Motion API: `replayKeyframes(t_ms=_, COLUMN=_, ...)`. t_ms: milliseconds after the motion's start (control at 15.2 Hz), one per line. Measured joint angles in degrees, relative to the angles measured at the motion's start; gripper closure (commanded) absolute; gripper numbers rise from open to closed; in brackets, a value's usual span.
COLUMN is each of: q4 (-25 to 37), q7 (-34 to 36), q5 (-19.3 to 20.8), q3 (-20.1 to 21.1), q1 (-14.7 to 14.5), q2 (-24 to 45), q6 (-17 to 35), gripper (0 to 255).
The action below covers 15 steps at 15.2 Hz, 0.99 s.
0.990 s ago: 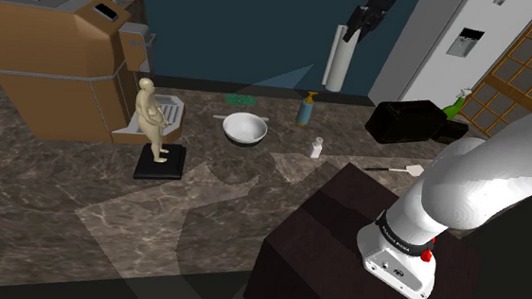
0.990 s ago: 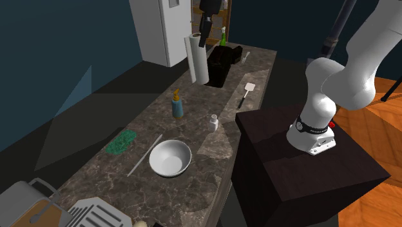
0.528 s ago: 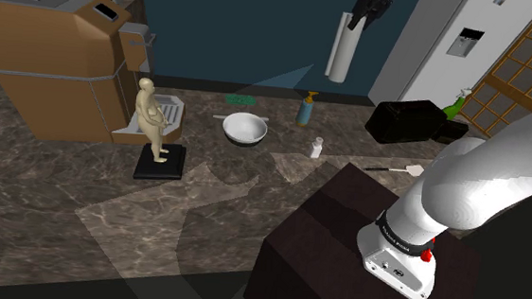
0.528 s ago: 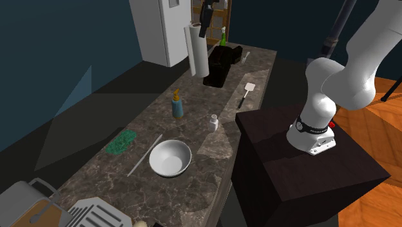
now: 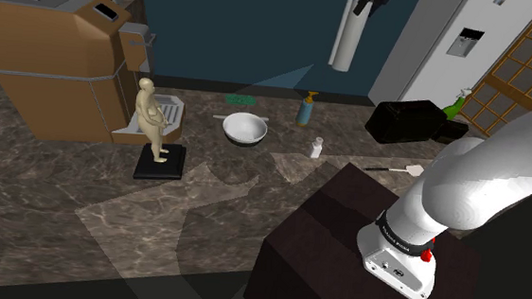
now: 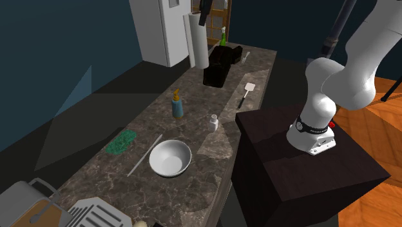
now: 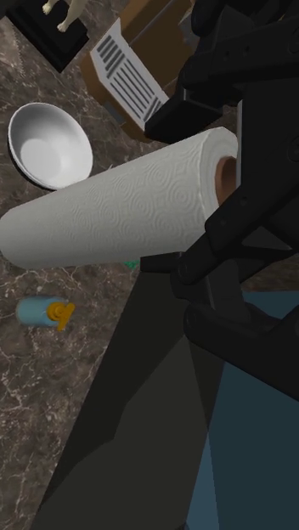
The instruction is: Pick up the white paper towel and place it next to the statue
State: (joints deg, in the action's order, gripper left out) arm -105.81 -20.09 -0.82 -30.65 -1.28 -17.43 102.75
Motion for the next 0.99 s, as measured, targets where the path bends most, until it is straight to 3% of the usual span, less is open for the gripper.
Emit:
replayKeyframes(t_ms=528, q4=7.9, q7=0.0, q5=-0.9, q3=-0.4, q1=-0.4, q2=2.0, q6=-6.1, gripper=255)
replayKeyframes(t_ms=990, q4=5.5, q7=9.1, q5=0.1, q3=6.4, q1=-2.8, q2=0.4, q6=-4.7, gripper=255)
